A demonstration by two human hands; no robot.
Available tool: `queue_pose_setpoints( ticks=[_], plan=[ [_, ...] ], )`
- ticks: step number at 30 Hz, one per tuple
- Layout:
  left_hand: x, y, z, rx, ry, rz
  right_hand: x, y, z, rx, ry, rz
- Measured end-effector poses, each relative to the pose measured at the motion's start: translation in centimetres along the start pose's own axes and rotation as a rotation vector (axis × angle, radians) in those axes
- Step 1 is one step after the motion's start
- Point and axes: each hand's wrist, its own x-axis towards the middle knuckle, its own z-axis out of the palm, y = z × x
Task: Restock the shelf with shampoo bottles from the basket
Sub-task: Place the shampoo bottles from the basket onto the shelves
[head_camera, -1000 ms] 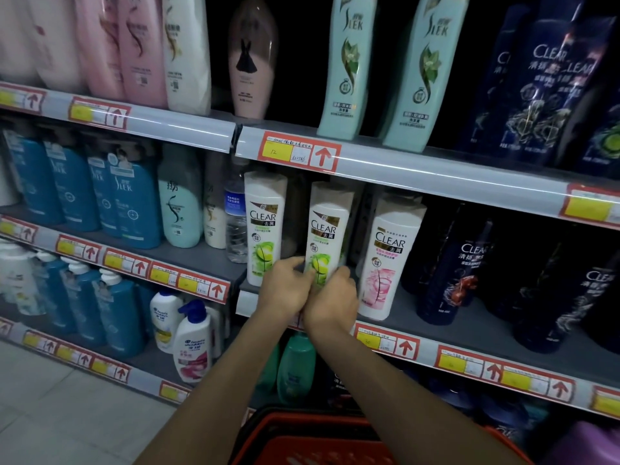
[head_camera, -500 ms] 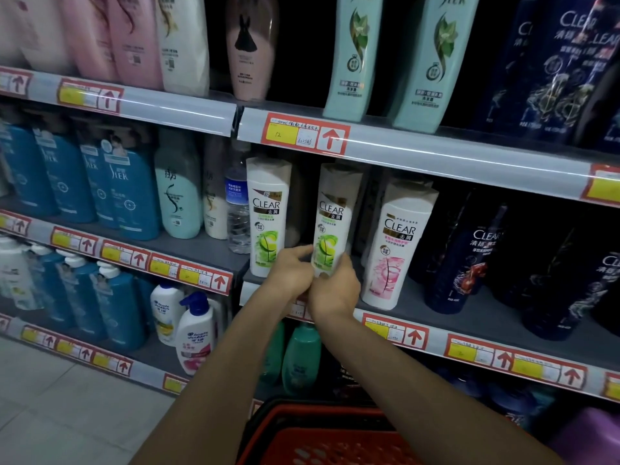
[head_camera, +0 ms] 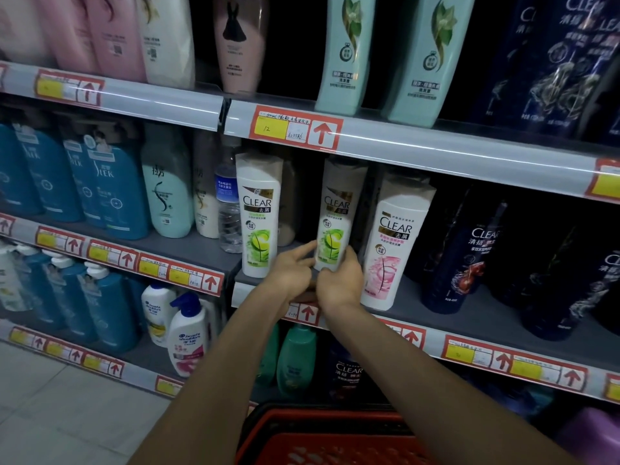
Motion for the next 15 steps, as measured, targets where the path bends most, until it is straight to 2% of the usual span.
queue_pose_setpoints(
  ticks=[8, 10, 13, 15],
  plan=[
    [-1.4, -0.1, -0.3, 0.172, 0.031, 0.086, -1.7, -0.3, -0.2, 0.046, -0.026, 0.01],
    [-2.2, -0.5, -1.3, 0.255, 0.186, 0.201, -2.7, -0.4, -0.6, 0.061, -0.073, 0.024],
    [-3.7, -1.2, -3.4, 0.377, 0.504, 0.368, -3.6, -1.1, -0.8, 0.008, -0.115, -0.017],
    [-4.6, -1.4, -4.8, 0.368, 0.598, 0.404, -3.6, -1.8, -0.1, -0.053, -0.154, -0.043]
  ],
)
